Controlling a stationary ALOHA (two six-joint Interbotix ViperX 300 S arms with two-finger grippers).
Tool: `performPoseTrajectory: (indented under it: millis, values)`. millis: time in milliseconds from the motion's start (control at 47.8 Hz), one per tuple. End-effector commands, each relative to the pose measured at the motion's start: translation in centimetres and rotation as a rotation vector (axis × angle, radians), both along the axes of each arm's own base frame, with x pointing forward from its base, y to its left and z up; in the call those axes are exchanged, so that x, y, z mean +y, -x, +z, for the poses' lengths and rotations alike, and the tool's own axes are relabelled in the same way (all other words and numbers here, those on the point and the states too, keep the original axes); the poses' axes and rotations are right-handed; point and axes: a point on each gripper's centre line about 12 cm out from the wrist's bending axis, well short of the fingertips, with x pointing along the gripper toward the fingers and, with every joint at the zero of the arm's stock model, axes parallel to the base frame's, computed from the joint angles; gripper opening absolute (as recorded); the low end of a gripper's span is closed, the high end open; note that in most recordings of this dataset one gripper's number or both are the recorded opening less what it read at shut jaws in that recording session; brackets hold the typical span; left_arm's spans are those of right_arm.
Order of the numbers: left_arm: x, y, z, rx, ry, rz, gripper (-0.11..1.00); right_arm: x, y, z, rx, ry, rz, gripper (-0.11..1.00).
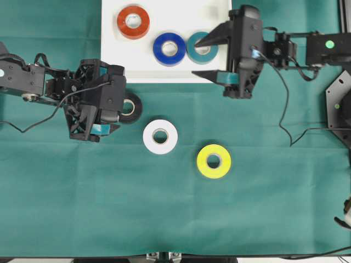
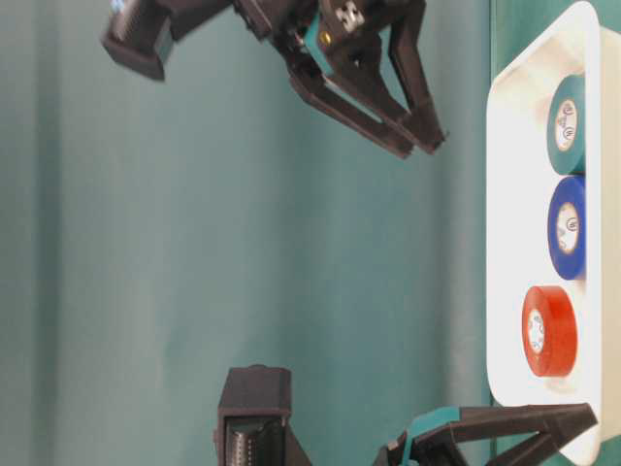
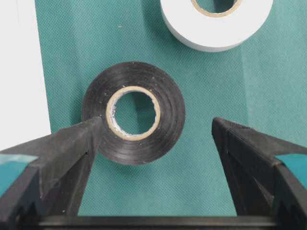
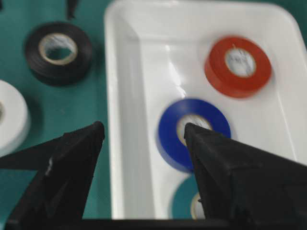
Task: Put the tape alternately from left to right into the white case.
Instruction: 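Open the right gripper and withdraw it to the right of the tray, then lower the left gripper into the black roll's hole and close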
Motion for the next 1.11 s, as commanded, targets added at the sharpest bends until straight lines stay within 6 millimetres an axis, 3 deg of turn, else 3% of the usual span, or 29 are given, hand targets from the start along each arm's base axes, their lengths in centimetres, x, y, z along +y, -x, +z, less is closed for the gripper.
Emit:
performPoseTrajectory:
  millis: [0, 376, 690, 1087]
  values:
    - [-0.1, -0.5, 1.2, -0.041, 0.005, 0.000, 0.77, 0.7, 0.4, 1.6, -0.096, 0.009, 0.028, 0.74]
    - [-0.1, -0.5, 1.2, -0.041, 0.005, 0.000, 0.77, 2.2, 3.0, 2.8, -0.297, 0.007, 0.089, 0.74]
    - [-0.1, -0.6, 1.3, -0.052, 0.005, 0.000, 0.77, 3.5, 3.1, 2.5, -0.288, -0.001, 0.131, 0.74]
    - [-0.5, -0.6, 1.2, -0.049, 0.011, -0.002, 0.77, 3.6, 3.1, 2.1, -0.279, -0.003, 0.135, 0.74]
